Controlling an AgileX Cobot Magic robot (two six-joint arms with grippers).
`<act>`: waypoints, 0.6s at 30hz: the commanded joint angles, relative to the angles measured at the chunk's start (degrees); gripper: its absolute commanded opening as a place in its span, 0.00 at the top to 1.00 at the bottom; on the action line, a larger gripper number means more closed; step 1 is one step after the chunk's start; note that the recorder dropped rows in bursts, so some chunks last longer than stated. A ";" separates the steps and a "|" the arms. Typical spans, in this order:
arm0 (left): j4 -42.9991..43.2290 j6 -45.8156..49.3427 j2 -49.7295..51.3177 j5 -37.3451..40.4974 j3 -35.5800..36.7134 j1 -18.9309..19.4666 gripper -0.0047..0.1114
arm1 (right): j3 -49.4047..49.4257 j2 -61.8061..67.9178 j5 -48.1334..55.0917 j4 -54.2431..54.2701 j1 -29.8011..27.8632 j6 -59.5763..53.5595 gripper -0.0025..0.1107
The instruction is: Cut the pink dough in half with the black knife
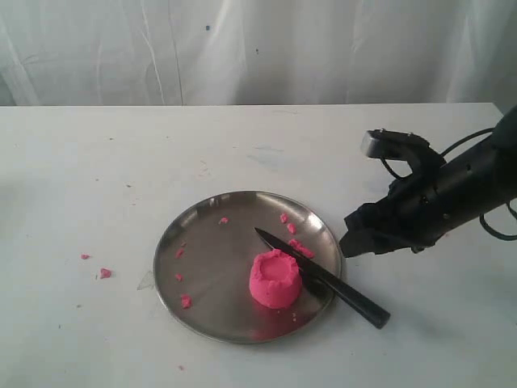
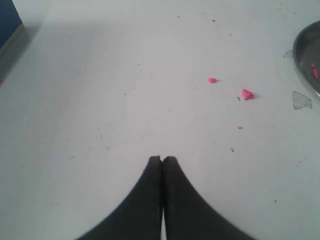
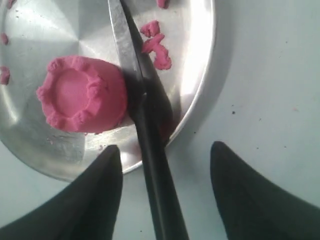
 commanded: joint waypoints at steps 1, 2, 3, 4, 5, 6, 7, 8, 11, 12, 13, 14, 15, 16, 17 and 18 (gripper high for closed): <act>-0.44 -0.17 -0.29 0.28 0.00 0.25 0.96 | 0.00 -0.20 5.72 -0.32 -0.29 1.35 0.53; -0.44 -0.17 -0.29 0.28 0.00 0.25 0.96 | 0.00 0.06 6.84 -0.44 -0.29 1.65 0.53; -0.44 -0.17 -0.29 0.28 0.00 0.25 0.96 | -0.17 0.29 8.27 -0.44 -0.29 1.65 0.53; -0.44 -0.17 -0.29 0.28 0.00 0.25 0.96 | -0.40 0.55 9.67 -0.44 -0.29 1.65 0.52; -0.44 -0.17 -0.29 0.28 0.00 0.25 0.96 | -0.71 0.88 11.51 -0.15 -0.13 1.18 0.52; -0.44 -0.17 -0.29 0.28 0.00 0.25 0.96 | -1.17 1.24 12.56 0.00 0.12 0.62 0.51; -0.44 -0.17 -0.29 0.28 0.00 0.25 0.96 | -1.42 1.49 13.11 0.00 0.12 -0.10 0.51; -0.44 -0.17 -0.29 0.28 0.00 0.25 0.96 | -1.52 1.75 13.11 0.00 0.26 -0.63 0.50; -0.44 -0.17 -0.29 0.28 0.00 0.25 0.96 | -1.52 3.00 12.73 -0.34 0.35 -0.53 0.48; -0.44 -0.17 -0.29 0.28 0.00 0.25 0.96 | -1.52 3.64 12.73 -0.34 0.35 -0.39 0.48; -0.44 -0.17 -0.29 0.28 0.00 0.25 0.96 | -1.52 4.17 12.96 -0.34 0.35 -0.11 0.48; -0.44 -0.17 -0.29 0.28 0.00 0.25 0.96 | -1.52 4.98 13.39 -0.34 0.35 -0.11 0.48; -0.44 -0.17 -0.29 0.28 0.00 0.25 0.96 | -1.52 5.52 13.40 -0.34 0.35 -0.11 0.48; -0.44 -0.17 -0.29 0.28 0.00 0.25 0.96 | -1.52 5.94 12.96 -0.34 0.35 -0.11 0.48; -0.44 -0.17 -0.29 0.28 0.00 0.25 0.96 | -1.52 6.37 11.99 -0.45 0.35 -0.11 0.48; -0.44 -0.17 -0.29 0.28 0.00 0.25 0.96 | -1.52 6.53 10.60 -0.72 0.35 -0.11 0.48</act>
